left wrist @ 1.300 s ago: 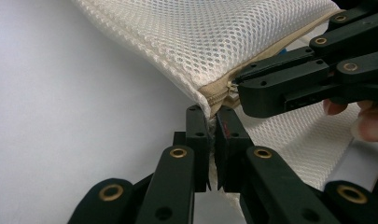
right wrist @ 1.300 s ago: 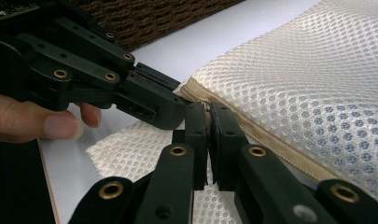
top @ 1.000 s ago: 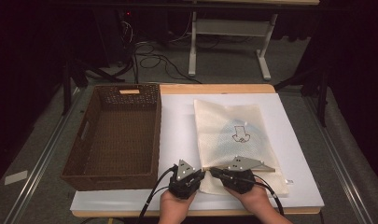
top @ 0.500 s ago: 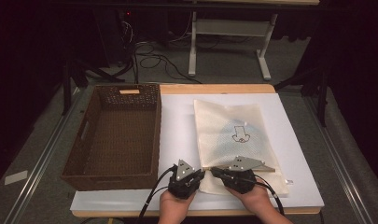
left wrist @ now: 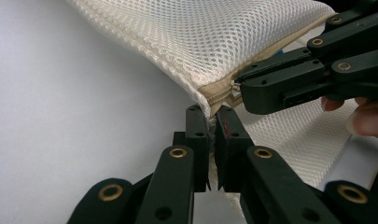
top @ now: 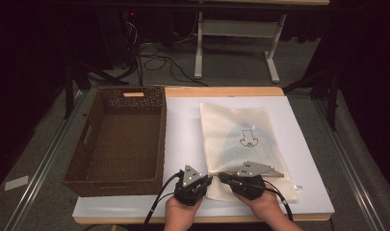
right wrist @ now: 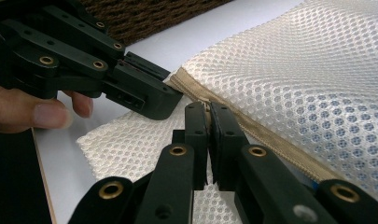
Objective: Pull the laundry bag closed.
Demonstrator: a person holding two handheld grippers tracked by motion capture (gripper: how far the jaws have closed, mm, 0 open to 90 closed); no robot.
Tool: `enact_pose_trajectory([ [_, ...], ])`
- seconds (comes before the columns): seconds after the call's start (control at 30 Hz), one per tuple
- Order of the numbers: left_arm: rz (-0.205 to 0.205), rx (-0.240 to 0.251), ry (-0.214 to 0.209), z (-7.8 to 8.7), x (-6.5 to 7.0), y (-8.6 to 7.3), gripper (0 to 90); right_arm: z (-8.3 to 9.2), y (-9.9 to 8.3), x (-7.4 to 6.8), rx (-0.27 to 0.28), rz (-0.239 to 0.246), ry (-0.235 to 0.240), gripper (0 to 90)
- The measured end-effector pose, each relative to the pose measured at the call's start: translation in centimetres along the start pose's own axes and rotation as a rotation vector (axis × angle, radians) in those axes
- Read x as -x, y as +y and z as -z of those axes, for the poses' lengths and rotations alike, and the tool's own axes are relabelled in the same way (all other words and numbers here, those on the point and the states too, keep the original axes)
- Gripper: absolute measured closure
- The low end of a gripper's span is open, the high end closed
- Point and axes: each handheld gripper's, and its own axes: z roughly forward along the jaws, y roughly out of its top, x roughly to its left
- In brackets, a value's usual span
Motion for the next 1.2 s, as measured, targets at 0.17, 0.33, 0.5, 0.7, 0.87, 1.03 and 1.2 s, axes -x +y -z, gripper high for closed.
enact_pose_trajectory([
  [0.17,-0.001,-0.001,-0.002,0.00,0.00,0.01,84.6,0.01,-0.07,0.08,0.001,0.006,0.000,87.8],
  [0.33,-0.006,-0.004,-0.002,-0.04,0.08,0.03,84.6,0.10,-0.07,0.06,-0.007,0.008,0.000,87.9],
  [0.5,-0.012,-0.006,-0.004,-0.08,0.11,0.04,84.7,0.15,-0.13,0.08,-0.005,0.006,0.002,87.8],
  [0.7,-0.018,-0.005,-0.002,-0.05,0.23,0.10,84.7,0.22,-0.17,0.00,-0.009,0.011,-0.004,87.8],
  [0.87,-0.019,0.001,-0.002,0.11,0.17,0.16,84.7,0.21,-0.18,0.24,-0.014,0.014,0.001,87.8],
  [1.03,-0.021,0.006,-0.006,0.26,0.22,0.24,84.7,0.51,-0.24,0.43,-0.014,0.015,-0.006,87.8],
  [1.2,-0.042,-0.005,-0.010,0.13,0.25,0.17,84.6,0.55,-0.32,0.40,-0.032,0.041,-0.009,87.8],
])
